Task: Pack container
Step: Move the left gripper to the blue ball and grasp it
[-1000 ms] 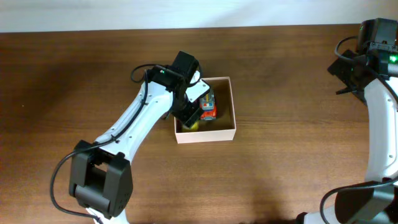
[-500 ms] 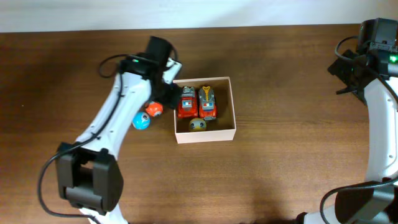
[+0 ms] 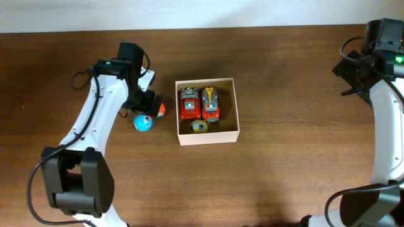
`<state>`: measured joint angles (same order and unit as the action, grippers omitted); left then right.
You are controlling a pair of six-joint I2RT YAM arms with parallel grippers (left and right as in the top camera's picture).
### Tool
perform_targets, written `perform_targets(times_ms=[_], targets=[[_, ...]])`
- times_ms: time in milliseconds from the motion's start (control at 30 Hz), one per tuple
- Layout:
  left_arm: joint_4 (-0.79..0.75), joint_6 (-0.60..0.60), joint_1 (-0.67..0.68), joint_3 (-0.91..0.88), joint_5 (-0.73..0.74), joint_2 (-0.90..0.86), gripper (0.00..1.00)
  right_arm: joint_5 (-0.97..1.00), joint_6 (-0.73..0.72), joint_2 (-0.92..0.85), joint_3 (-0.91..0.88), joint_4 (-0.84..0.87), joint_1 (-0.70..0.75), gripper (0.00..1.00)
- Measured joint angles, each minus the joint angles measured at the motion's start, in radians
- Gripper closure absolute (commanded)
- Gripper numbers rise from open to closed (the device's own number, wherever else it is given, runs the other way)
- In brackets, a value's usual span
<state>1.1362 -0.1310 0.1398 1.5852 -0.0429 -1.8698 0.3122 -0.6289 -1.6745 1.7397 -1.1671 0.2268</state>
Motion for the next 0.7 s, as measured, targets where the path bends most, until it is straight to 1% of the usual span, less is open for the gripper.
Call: perform_targets(times_ms=[100, 400, 700], targets=[[-0.006, 0.0, -0.004, -0.041, 0.0, 0.0, 0.0, 0.0, 0.0, 0.0, 0.0, 0.0, 0.0, 0.01], [-0.09, -0.003, -0.004, -0.148, -0.003, 0.0, 0.0, 0.0, 0.0, 0.0, 0.0, 0.0, 0.0, 0.01], [-0.293, -0.003, -0.004, -0.262, -0.024, 0.0, 0.0, 0.0, 0.0, 0.0, 0.0, 0.0, 0.0, 0.01]])
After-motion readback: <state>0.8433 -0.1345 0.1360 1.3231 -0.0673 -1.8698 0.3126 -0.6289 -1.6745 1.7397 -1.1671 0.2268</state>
